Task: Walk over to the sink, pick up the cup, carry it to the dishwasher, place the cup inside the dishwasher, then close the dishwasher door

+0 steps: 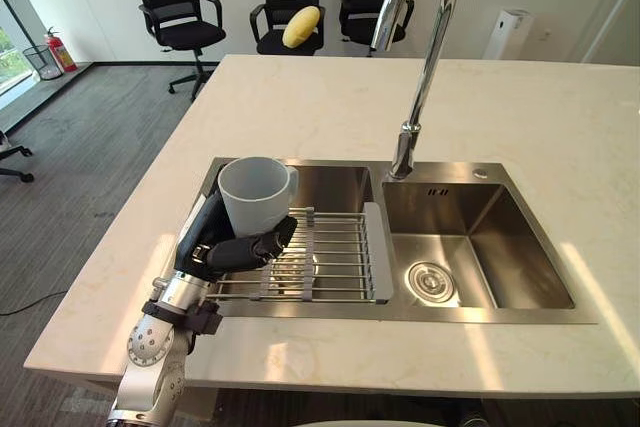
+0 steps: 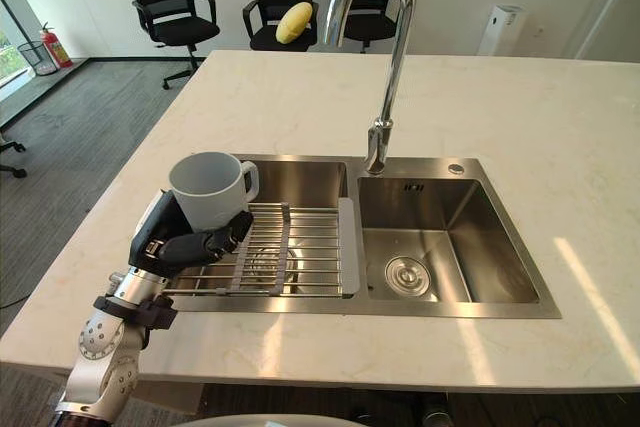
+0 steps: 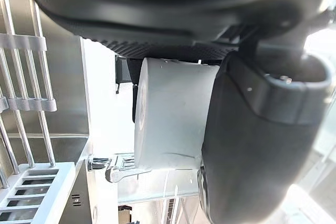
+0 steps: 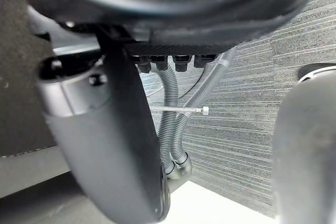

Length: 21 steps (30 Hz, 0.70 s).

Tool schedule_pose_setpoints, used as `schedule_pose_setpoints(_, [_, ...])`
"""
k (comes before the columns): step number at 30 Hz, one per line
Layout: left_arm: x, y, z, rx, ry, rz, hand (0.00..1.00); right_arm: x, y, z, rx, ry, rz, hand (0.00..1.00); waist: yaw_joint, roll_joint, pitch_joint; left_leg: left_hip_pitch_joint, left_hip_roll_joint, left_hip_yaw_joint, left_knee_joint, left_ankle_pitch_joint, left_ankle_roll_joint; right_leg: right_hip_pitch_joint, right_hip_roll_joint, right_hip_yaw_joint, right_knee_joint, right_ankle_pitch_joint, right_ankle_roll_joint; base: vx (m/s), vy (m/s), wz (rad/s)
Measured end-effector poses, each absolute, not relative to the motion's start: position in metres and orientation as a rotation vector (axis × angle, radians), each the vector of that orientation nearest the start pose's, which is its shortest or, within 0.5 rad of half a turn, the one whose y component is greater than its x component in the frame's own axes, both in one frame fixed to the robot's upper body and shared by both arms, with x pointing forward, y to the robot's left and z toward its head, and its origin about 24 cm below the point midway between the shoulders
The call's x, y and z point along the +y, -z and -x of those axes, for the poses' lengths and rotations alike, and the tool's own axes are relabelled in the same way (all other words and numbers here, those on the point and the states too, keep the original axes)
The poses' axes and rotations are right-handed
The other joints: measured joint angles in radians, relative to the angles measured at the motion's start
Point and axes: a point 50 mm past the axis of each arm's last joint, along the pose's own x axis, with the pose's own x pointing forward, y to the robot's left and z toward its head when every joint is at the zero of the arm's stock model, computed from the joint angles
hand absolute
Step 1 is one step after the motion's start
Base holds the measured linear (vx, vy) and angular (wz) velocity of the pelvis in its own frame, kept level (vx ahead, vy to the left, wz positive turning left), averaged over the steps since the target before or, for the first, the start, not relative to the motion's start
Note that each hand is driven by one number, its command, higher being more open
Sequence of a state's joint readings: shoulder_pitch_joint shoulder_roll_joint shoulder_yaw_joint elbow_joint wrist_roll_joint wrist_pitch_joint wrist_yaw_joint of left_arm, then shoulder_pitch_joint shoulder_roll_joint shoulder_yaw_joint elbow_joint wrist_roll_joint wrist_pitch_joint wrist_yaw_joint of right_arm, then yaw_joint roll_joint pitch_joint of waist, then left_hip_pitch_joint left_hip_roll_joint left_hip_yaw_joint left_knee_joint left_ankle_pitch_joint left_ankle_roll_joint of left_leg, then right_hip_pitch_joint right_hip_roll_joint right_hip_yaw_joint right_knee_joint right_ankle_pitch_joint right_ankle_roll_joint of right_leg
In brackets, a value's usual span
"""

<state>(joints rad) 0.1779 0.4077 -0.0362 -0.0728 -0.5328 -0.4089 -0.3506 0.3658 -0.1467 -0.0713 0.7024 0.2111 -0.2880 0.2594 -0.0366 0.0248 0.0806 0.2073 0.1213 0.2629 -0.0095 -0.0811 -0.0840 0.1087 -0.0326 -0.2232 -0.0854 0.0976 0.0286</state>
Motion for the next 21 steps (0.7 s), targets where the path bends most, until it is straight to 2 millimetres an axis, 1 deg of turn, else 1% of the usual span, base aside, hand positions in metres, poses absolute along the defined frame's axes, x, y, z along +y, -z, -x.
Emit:
schedule_pose_setpoints(10, [0.205, -0.073, -0.208, -0.331, 0.317, 0.105, 0.00, -0.217, 0.121, -0.080, 0.702, 0.060, -0.123, 1.00, 0.007, -0.001, -0.003, -0.008, 0.002, 0.043, 0.012, -0.018, -0.001, -0.028, 0.006, 0.043, 0.003, 0.001, 0.001, 0.01, 0.005, -0.14])
schedule_pose_setpoints(11, [0.204, -0.073, -0.208, -0.336, 0.313, 0.110, 0.00, -0.217, 0.120, -0.081, 0.697, 0.056, -0.116, 1.00, 0.013, -0.001, -0.004, -0.013, 0.002, 0.052, 0.019, -0.023, 0.000, -0.050, 0.006, 0.059, 0.022, -0.004, 0.003, 0.00, 0.014, -0.45])
schedule_pose_setpoints(12, [0.201, -0.076, -0.208, -0.354, 0.300, 0.125, 0.00, -0.217, 0.119, -0.085, 0.687, 0.052, -0.108, 1.00, 0.026, -0.001, -0.004, -0.028, 0.002, 0.051, 0.030, -0.031, 0.003, -0.101, -0.001, 0.083, 0.080, -0.026, 0.003, 0.00, 0.022, -0.51])
schedule_pose_setpoints(13, [0.200, -0.078, -0.208, -0.364, 0.295, 0.131, 0.00, -0.216, 0.118, -0.087, 0.681, 0.048, -0.107, 1.00, 0.028, -0.003, -0.003, -0.035, 0.000, 0.051, 0.035, -0.033, 0.005, -0.130, -0.005, 0.092, 0.124, -0.045, 0.005, -0.02, 0.030, -0.45])
schedule_pose_setpoints(14, [0.199, -0.082, -0.210, -0.382, 0.290, 0.133, 0.00, -0.214, 0.117, -0.091, 0.669, 0.038, -0.103, 1.00, 0.029, -0.015, 0.005, -0.039, -0.013, 0.052, 0.046, -0.038, 0.011, -0.191, -0.024, 0.103, 0.248, -0.102, 0.011, -0.04, 0.033, -0.22])
schedule_pose_setpoints(15, [0.199, -0.086, -0.214, -0.398, 0.288, 0.126, 0.00, -0.213, 0.115, -0.096, 0.658, 0.025, -0.093, 1.00, 0.024, -0.038, 0.018, -0.034, -0.039, 0.051, 0.061, -0.045, 0.023, -0.245, -0.054, 0.109, 0.376, -0.157, 0.014, -0.06, 0.026, -0.13])
schedule_pose_setpoints(17, [0.198, -0.094, -0.221, -0.431, 0.276, 0.116, 0.00, -0.215, 0.112, -0.100, 0.645, 0.013, -0.068, 1.00, 0.024, -0.058, 0.031, -0.044, -0.070, 0.046, 0.086, -0.056, 0.042, -0.295, -0.093, 0.103, 0.476, -0.174, 0.010, -0.16, 0.041, -0.13])
schedule_pose_setpoints(18, [0.198, -0.102, -0.227, -0.463, 0.280, 0.103, 0.00, -0.217, 0.109, -0.105, 0.631, 0.010, -0.058, 1.00, 0.029, -0.062, 0.031, -0.071, -0.084, 0.046, 0.099, -0.062, 0.056, -0.297, -0.105, 0.104, 0.439, -0.171, 0.025, -0.20, 0.061, -0.14])
schedule_pose_setpoints(19, [0.197, -0.106, -0.230, -0.481, 0.285, 0.097, 0.00, -0.218, 0.108, -0.110, 0.623, 0.008, -0.052, 1.00, 0.035, -0.053, 0.031, -0.094, -0.073, 0.047, 0.106, -0.057, 0.069, -0.300, -0.109, 0.102, 0.435, -0.163, 0.025, -0.15, 0.037, 0.05])
schedule_pose_setpoints(20, [0.197, -0.115, -0.235, -0.516, 0.293, 0.079, 0.00, -0.219, 0.105, -0.117, 0.606, 0.000, -0.041, 1.00, 0.036, -0.064, 0.044, -0.115, -0.089, 0.040, 0.124, -0.051, 0.080, -0.344, -0.148, 0.071, 0.625, -0.237, 0.012, -0.10, 0.007, 0.40])
schedule_pose_setpoints(21, [0.198, -0.120, -0.237, -0.542, 0.280, 0.070, 0.00, -0.223, 0.105, -0.118, 0.619, 0.007, -0.021, 1.00, 0.045, -0.091, 0.047, -0.129, -0.132, 0.018, 0.140, -0.043, 0.095, -0.326, -0.215, 0.055, 0.831, -0.343, 0.041, -0.08, -0.016, 0.50])
